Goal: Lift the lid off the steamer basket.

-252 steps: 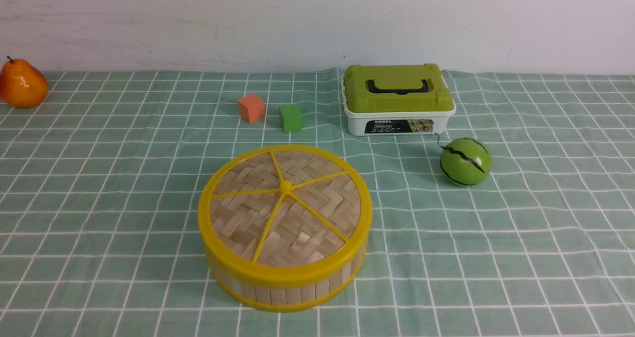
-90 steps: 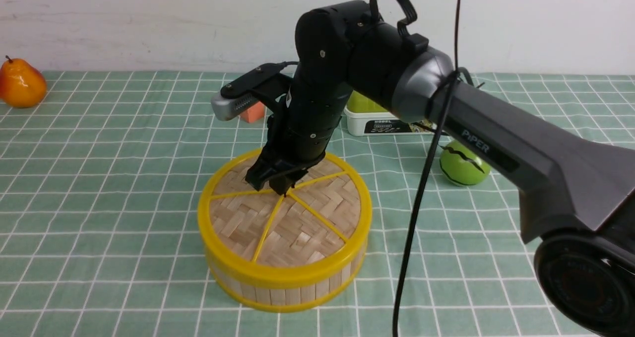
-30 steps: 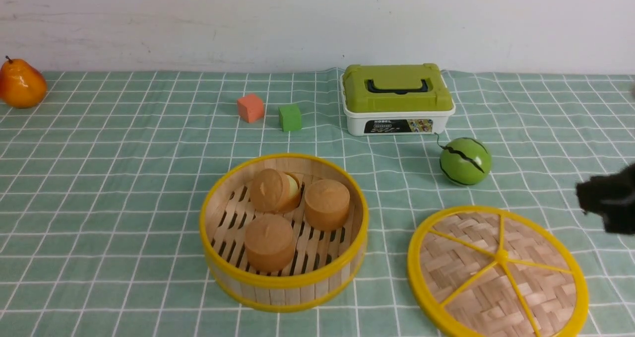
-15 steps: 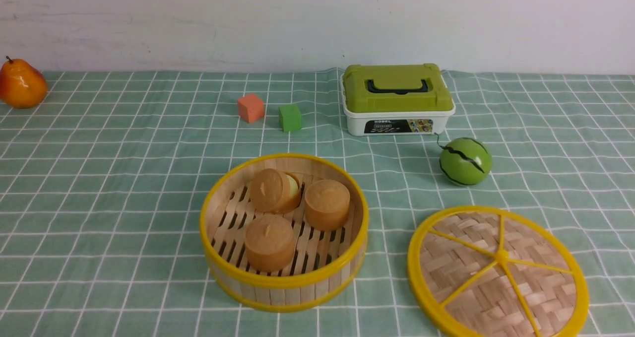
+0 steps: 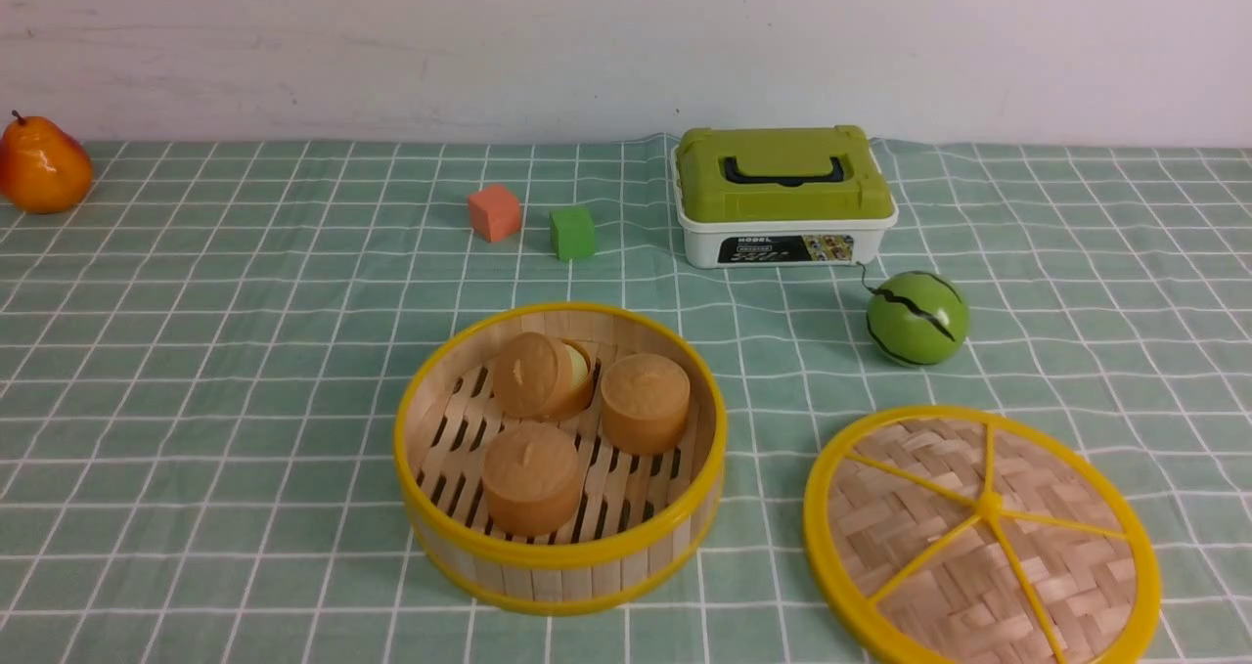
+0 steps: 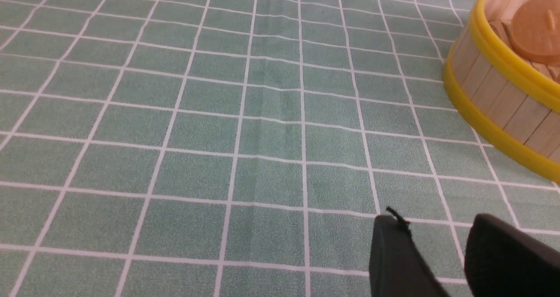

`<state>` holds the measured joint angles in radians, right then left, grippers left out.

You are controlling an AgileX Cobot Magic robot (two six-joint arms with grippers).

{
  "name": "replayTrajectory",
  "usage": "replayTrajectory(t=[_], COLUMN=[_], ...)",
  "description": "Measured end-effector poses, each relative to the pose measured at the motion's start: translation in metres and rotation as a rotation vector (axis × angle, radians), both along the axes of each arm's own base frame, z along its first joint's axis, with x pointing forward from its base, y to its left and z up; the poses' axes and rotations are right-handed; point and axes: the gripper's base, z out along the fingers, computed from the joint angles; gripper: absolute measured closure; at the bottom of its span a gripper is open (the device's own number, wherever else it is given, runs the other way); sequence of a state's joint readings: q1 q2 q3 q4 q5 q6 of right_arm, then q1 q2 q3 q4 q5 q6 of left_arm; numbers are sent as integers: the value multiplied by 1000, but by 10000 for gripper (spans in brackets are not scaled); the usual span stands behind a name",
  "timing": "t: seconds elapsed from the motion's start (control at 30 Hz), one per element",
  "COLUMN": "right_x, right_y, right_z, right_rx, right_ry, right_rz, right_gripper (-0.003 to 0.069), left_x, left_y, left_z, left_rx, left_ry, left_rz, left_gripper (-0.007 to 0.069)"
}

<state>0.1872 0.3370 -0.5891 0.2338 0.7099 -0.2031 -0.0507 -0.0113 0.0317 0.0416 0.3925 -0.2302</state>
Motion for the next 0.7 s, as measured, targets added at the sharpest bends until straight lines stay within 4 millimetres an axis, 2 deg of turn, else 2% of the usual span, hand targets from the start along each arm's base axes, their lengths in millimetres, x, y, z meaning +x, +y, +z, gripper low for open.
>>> replayTrajectory(t=[0.1,0.13,0.2,0.23,0.27,0.3,0.33,0.37,0.43,0.7], right_x=[6,6,7,6,3,2,1,0,0,-3], right_y=[-8,-9,-17,-18,-22,-23,-23,-25,-27,-30], right_z=[-26,-29,-70,-73,-99,-112,-114,-131,-141,-151], right_rx=[0,2,47,51,104,138,139,179,189,112], right_ry=[-93,-97,-143,-146,-162,-171,-173,-172,-153,-65], right_rz=[-110,-120,-245,-254,-319,-348,-353,-390,-422,-456], right_gripper=[666,666,666,666,666,666,666,666,666,666], left_x=[0,0,0,0,0,0,0,0,0,0], left_y=[0,0,0,0,0,0,0,0,0,0], left_z=[0,0,0,0,0,0,0,0,0,0], left_rx=[0,0,0,0,0,0,0,0,0,0], left_ry=[0,0,0,0,0,0,0,0,0,0], left_rz=[0,0,0,0,0,0,0,0,0,0], left_gripper=[386,386,386,386,386,386,386,386,386,386])
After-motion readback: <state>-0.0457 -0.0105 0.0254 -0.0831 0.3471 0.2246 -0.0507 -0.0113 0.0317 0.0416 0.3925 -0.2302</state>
